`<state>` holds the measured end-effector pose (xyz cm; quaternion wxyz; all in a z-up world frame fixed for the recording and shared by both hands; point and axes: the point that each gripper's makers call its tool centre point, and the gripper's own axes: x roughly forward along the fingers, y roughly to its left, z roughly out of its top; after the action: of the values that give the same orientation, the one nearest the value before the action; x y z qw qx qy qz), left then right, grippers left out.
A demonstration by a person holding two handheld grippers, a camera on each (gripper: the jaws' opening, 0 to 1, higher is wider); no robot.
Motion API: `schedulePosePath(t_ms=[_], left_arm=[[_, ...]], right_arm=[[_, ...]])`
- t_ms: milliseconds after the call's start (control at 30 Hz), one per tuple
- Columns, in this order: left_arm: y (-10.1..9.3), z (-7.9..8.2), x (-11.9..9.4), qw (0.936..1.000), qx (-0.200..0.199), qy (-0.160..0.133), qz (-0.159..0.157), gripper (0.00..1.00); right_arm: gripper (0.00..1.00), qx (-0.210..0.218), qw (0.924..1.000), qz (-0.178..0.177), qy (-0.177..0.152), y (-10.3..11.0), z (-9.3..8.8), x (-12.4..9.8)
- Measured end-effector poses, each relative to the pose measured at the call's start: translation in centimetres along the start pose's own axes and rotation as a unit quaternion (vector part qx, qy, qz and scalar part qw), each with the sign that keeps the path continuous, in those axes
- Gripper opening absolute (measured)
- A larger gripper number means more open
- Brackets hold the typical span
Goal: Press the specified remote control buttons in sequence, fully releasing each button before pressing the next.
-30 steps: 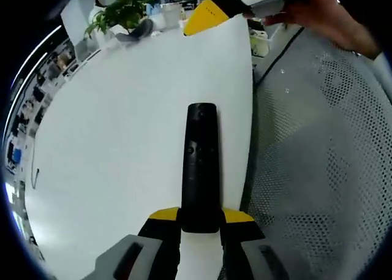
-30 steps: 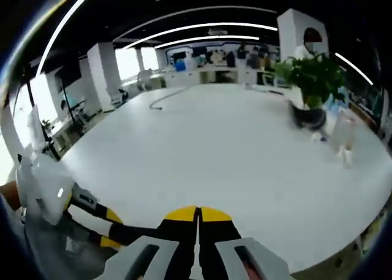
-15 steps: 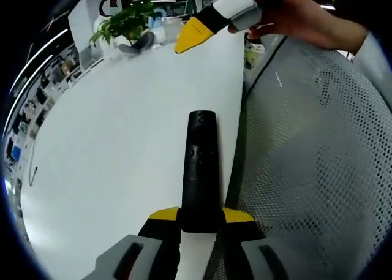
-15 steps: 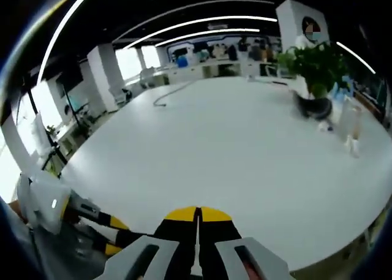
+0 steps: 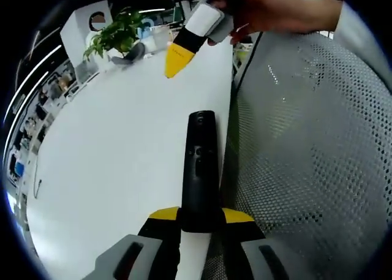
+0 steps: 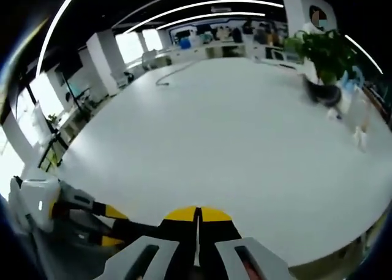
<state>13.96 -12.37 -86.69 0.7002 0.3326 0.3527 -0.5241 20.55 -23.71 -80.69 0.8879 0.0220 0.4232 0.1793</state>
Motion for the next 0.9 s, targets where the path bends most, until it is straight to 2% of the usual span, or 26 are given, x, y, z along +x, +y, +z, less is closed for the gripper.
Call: schedulePosePath(t_ms=[233,333,433,500,700,900], left_arm=[[0.2,0.2,-0.1,0.9996,-0.020,-0.015,-0.014,0.24],[0.2,0.2,0.0,0.9994,-0.025,-0.018,-0.017,0.24],[0.1,0.2,0.1,0.9997,-0.012,-0.016,-0.014,0.24],[0.1,0.3,0.1,0.9998,-0.007,-0.013,-0.013,0.24],[0.3,0.4,0.1,0.9994,-0.023,-0.021,-0.018,0.24],[0.3,0.5,0.1,0.9992,-0.024,-0.024,-0.019,0.24]], right_arm=[[0.00,-0.045,0.9988,-0.004,0.019,0.5,-0.7,0.5],[0.00,-0.050,0.9985,-0.005,0.022,0.5,-0.8,0.6],[0.00,-0.043,0.9981,-0.016,0.041,-0.1,-1.5,0.8],[0.00,-0.029,0.9980,-0.010,0.056,-0.3,-2.1,1.0],[0.00,-0.004,0.9958,-0.012,0.091,-0.9,-3.6,1.5],[0.00,0.006,0.9945,-0.010,0.104,-1.0,-4.3,1.9]])
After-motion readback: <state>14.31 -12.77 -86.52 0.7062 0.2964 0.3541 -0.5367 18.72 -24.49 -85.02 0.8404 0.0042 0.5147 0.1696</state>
